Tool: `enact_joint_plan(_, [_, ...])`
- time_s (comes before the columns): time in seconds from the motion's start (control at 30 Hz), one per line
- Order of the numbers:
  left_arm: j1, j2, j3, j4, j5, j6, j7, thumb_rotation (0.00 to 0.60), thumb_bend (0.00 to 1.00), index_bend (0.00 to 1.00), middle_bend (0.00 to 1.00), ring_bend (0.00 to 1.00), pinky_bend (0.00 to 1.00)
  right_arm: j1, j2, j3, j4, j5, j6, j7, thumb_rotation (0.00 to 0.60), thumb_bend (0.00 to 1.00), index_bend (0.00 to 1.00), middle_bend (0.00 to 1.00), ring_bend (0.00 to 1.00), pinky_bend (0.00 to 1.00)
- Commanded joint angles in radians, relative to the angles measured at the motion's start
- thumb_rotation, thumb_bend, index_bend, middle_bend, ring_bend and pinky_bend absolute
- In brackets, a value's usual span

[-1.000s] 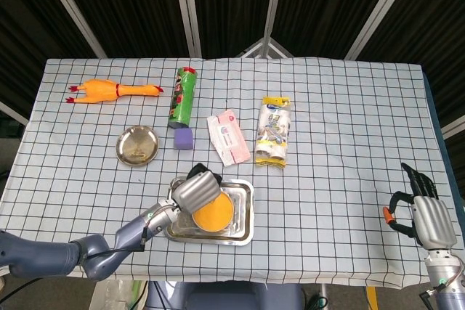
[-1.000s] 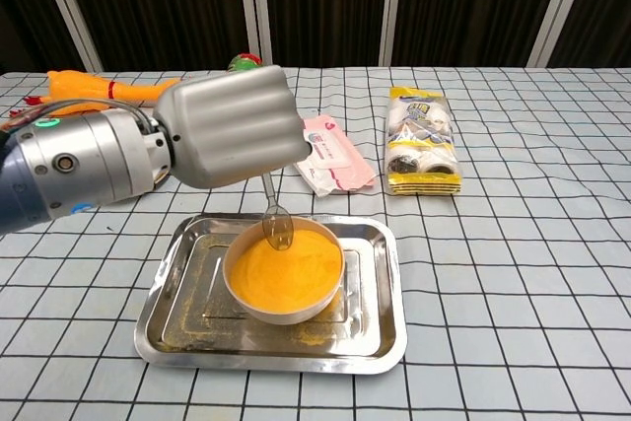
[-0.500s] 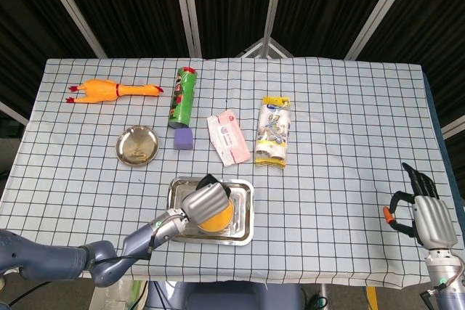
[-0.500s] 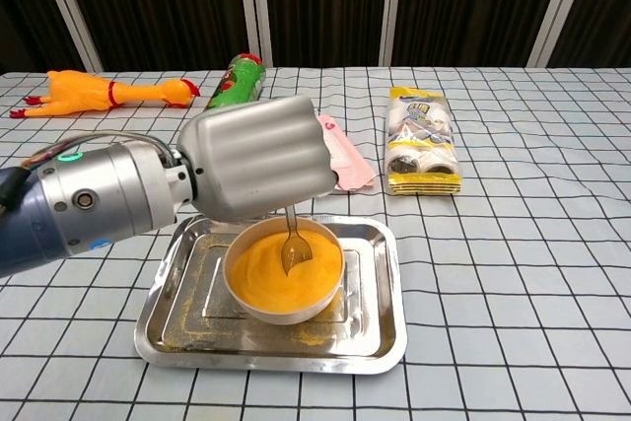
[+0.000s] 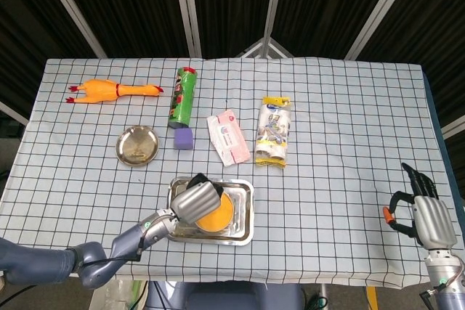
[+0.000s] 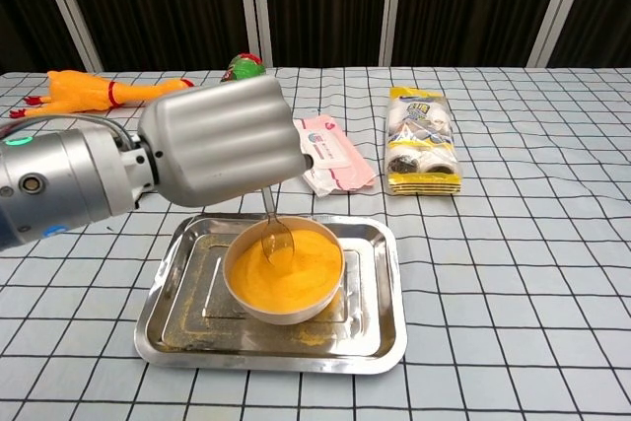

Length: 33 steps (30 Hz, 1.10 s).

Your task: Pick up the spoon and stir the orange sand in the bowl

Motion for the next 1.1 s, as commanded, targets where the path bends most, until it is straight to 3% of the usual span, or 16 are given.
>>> enact_joint_plan(0.03, [0.003, 0.012, -0.012, 0.01, -0.004, 0.0, -0.005, 0.6, 0.79, 0.79, 1.0, 1.0, 1.0, 0.001, 0.0, 0.0, -0.001, 0.0, -0.001, -0.001, 0.6, 0.43, 0.0, 0.0, 0.0, 0.0])
enact_joint_plan(0.57, [-0.022, -0.071, -0.049, 0.109, -0.005, -0.062, 0.033, 0.6, 0.79, 0.79, 1.0, 1.0, 1.0, 0.002, 0.003, 0.001, 0.0, 0.004, -0.007, 0.007, 0.6, 0.43, 0.0, 0.0, 0.0, 0.0])
enact_joint_plan(1.1, [0.005, -0.085, -0.035, 0.067, 0.05, -0.037, -0.02, 0.6, 0.79, 0.79, 1.0, 1.0, 1.0, 0.0, 0.003, 0.002, -0.001, 0.005, -0.004, 0.006, 0.6, 0.43, 0.0, 0.0, 0.0, 0.0])
